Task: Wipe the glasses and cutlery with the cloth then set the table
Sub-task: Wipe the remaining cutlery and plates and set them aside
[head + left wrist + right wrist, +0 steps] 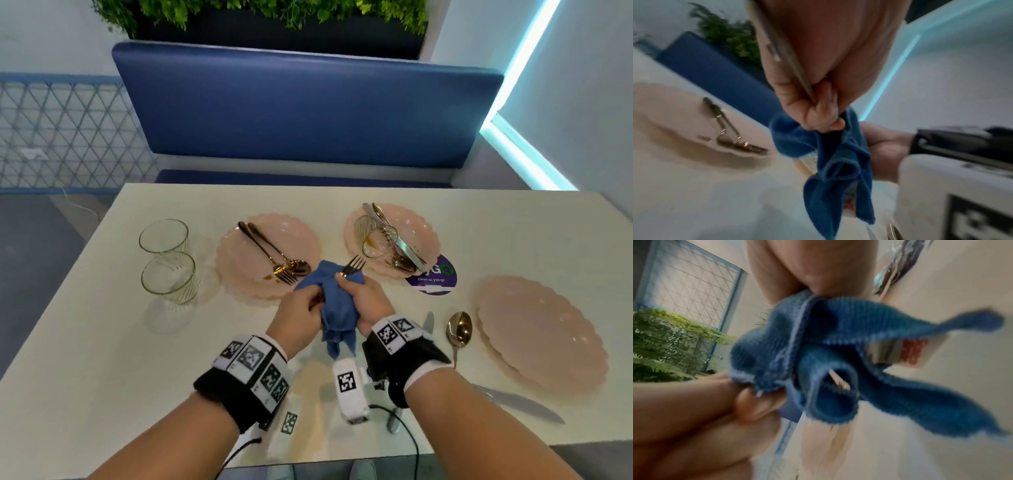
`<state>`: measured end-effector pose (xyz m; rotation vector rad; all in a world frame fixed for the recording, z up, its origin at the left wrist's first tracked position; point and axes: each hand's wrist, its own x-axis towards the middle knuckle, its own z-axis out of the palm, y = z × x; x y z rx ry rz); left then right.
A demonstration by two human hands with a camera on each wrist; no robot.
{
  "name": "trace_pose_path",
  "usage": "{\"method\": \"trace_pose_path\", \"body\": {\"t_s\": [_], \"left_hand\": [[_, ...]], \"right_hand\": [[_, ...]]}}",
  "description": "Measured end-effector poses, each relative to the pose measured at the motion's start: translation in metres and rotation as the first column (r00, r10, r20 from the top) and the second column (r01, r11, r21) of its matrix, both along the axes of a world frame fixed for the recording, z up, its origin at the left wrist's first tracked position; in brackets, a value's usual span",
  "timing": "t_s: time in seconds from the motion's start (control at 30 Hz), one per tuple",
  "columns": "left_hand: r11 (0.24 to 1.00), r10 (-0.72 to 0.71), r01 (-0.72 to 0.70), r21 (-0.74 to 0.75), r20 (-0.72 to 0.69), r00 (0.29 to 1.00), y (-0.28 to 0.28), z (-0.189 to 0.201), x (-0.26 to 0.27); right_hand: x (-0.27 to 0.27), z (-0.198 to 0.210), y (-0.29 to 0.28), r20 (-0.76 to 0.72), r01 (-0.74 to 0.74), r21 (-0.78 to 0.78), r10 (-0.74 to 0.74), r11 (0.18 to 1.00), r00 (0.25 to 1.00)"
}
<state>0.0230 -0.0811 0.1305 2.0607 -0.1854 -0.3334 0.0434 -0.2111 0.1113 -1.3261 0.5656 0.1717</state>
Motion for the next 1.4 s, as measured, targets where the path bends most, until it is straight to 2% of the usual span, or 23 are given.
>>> {"method": "trace_pose_path", "body": {"t_s": [0.1, 0.2, 0.3, 0.33, 0.37, 0.4, 0.47, 0.53, 0.57, 0.63, 0.73, 0.83, 0.93, 1.0, 1.07, 1.1, 1.17, 1.2, 1.23, 1.27, 1.33, 1.4], "left_hand": [[0.998, -0.015, 0.014, 0.056, 0.019, 1.000, 0.000, 0.006, 0.009], [0.998, -0.038, 0.038, 0.059, -0.004, 0.999, 0.003, 0.013, 0.017], [0.996, -0.063, 0.065, 0.065, -0.037, 0.997, 0.014, 0.019, 0.015], [0.998, -0.046, 0.048, 0.047, -0.043, 0.998, 0.018, 0.022, 0.015], [1.000, -0.012, 0.013, 0.014, -0.038, 0.999, 0.021, 0.024, 0.017], [1.000, 0.020, -0.021, -0.023, -0.033, 0.999, 0.023, 0.026, 0.022], [0.995, 0.052, -0.053, -0.084, -0.013, 0.999, 0.018, 0.029, 0.033], [0.996, -0.014, 0.015, -0.088, 0.011, 1.000, 0.001, 0.031, 0.035], [0.995, -0.064, 0.066, -0.078, 0.026, 0.998, -0.010, 0.031, 0.032], [0.982, -0.159, 0.162, -0.092, 0.044, 0.986, -0.025, 0.029, 0.021], [0.948, -0.302, 0.289, -0.136, -0.093, 0.949, -0.026, 0.020, 0.003], [0.951, -0.307, 0.297, -0.085, -0.169, 0.936, -0.021, 0.014, -0.010], [0.976, -0.211, 0.206, -0.067, -0.085, 0.974, -0.023, 0.014, -0.008], [0.988, -0.137, 0.129, -0.088, -0.082, 0.987, -0.030, 0.012, 0.001], [0.989, -0.084, 0.050, -0.139, -0.256, 0.963, -0.039, 0.009, 0.004], [0.990, -0.082, 0.035, -0.136, -0.365, 0.927, -0.042, 0.007, 0.004], [0.991, -0.129, 0.101, -0.082, -0.509, 0.851, -0.046, 0.008, 0.004], [0.988, -0.154, 0.146, -0.057, -0.503, 0.851, -0.045, 0.010, 0.007], [0.989, -0.147, 0.141, -0.047, -0.446, 0.883, -0.043, 0.015, 0.012], [0.996, -0.091, 0.077, -0.051, -0.382, 0.920, -0.040, 0.017, 0.020], [0.984, 0.030, -0.084, -0.160, -0.317, 0.948, -0.039, 0.022, 0.036], [0.950, -0.021, -0.082, -0.301, -0.323, 0.946, -0.054, 0.029, 0.039]], "right_hand": [[0.013, 0.007, -0.008, 0.104, 0.041, -0.257, -0.014, 0.965, 0.994], [0.024, 0.013, -0.015, 0.185, 0.074, -0.516, 0.027, 0.853, 0.982], [0.030, 0.027, -0.055, 0.195, 0.209, -0.634, -0.108, 0.744, 0.975], [0.031, 0.029, -0.075, 0.185, 0.244, -0.628, -0.163, 0.739, 0.969], [0.029, 0.032, -0.091, 0.164, 0.257, -0.578, -0.198, 0.775, 0.966], [0.027, 0.034, -0.100, 0.144, 0.255, -0.472, -0.212, 0.844, 0.967], [0.018, 0.031, -0.096, 0.112, 0.218, -0.139, -0.203, 0.966, 0.973], [0.003, 0.029, -0.069, 0.091, 0.140, 0.141, -0.154, 0.980, 0.984], [-0.003, 0.029, -0.051, 0.105, 0.097, 0.200, -0.120, 0.975, 0.987], [-0.010, 0.027, -0.027, 0.112, 0.137, 0.166, -0.157, 0.976, 0.981], [-0.010, 0.024, -0.040, 0.136, 0.401, 0.066, -0.407, 0.914, 0.903], [-0.006, 0.020, -0.062, 0.069, 0.529, 0.078, -0.534, 0.845, 0.843], [-0.014, 0.020, -0.039, -0.035, 0.419, 0.192, -0.421, 0.887, 0.906], [-0.021, 0.019, -0.020, -0.027, 0.333, 0.130, -0.332, 0.934, 0.943], [-0.027, 0.017, -0.013, 0.004, 0.305, 0.128, -0.308, 0.944, 0.952], [-0.029, 0.016, -0.013, 0.038, 0.272, 0.105, -0.277, 0.957, 0.960], [-0.034, 0.016, -0.020, 0.099, 0.240, 0.015, -0.240, 0.971, 0.966], [-0.038, 0.017, -0.026, 0.122, 0.225, -0.033, -0.219, 0.974, 0.968], [-0.042, 0.017, -0.031, 0.135, 0.212, -0.071, -0.201, 0.975, 0.970], [-0.047, 0.019, -0.037, 0.159, 0.185, -0.111, -0.167, 0.976, 0.973], [-0.051, 0.021, -0.047, 0.184, 0.130, -0.185, -0.096, 0.974, 0.978], [-0.052, 0.021, -0.049, 0.196, 0.074, -0.225, -0.029, 0.972, 0.980]]}}
